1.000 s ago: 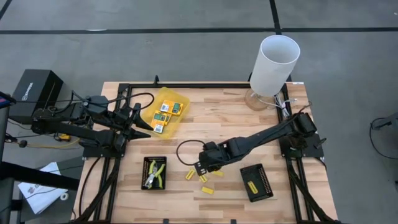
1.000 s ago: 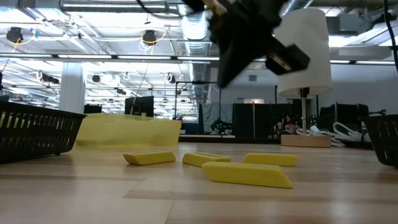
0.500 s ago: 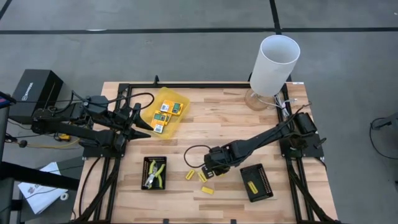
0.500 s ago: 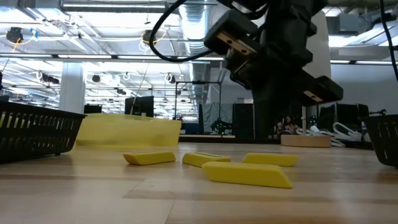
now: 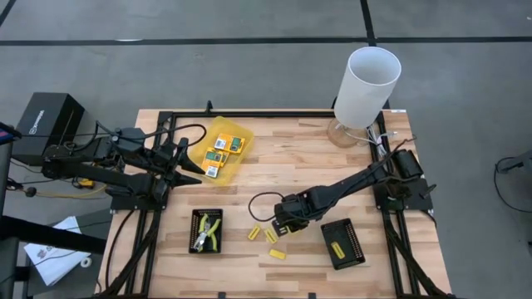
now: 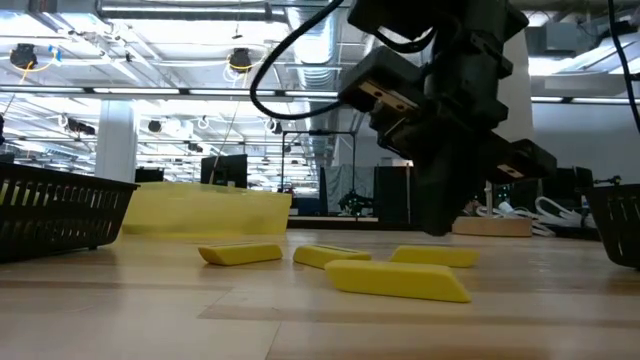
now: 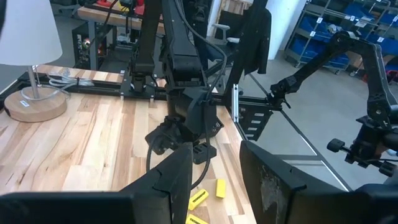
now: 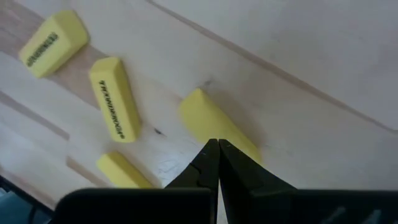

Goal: Pick & Place School Supplies
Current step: Put the yellow eraser into the right black bin

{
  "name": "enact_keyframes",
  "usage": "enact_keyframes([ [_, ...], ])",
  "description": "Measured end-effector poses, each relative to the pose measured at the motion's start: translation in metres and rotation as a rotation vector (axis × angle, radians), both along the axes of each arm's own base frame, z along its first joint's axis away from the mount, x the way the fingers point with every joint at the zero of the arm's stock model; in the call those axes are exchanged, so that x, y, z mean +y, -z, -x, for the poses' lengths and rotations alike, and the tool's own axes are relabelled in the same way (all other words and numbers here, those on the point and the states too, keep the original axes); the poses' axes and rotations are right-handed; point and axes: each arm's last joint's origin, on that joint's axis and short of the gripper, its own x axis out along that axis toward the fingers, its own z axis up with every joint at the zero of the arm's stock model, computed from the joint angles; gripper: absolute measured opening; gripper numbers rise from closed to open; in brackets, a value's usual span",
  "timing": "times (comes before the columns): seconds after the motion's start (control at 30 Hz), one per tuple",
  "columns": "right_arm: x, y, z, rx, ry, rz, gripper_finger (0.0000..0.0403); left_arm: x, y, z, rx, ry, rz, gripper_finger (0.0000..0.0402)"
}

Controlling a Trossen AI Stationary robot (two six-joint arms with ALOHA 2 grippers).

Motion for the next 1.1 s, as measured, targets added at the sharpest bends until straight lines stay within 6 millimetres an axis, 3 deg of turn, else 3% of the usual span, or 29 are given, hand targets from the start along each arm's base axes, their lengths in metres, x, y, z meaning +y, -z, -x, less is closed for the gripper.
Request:
enact_keyframes([
  [0.37, -0.013, 0.0, -0.004, -0.014, -0.001, 0.01, 0.0, 0.0, 0.001, 0.0, 0.012, 0.0, -0.001, 0.0129],
  [1.1, -0.011, 0.016, -0.013, -0.016, -0.021, -0.045, 0.0, 0.0, 0.004, 0.001, 0.041, 0.004, -0.021, 0.0129],
])
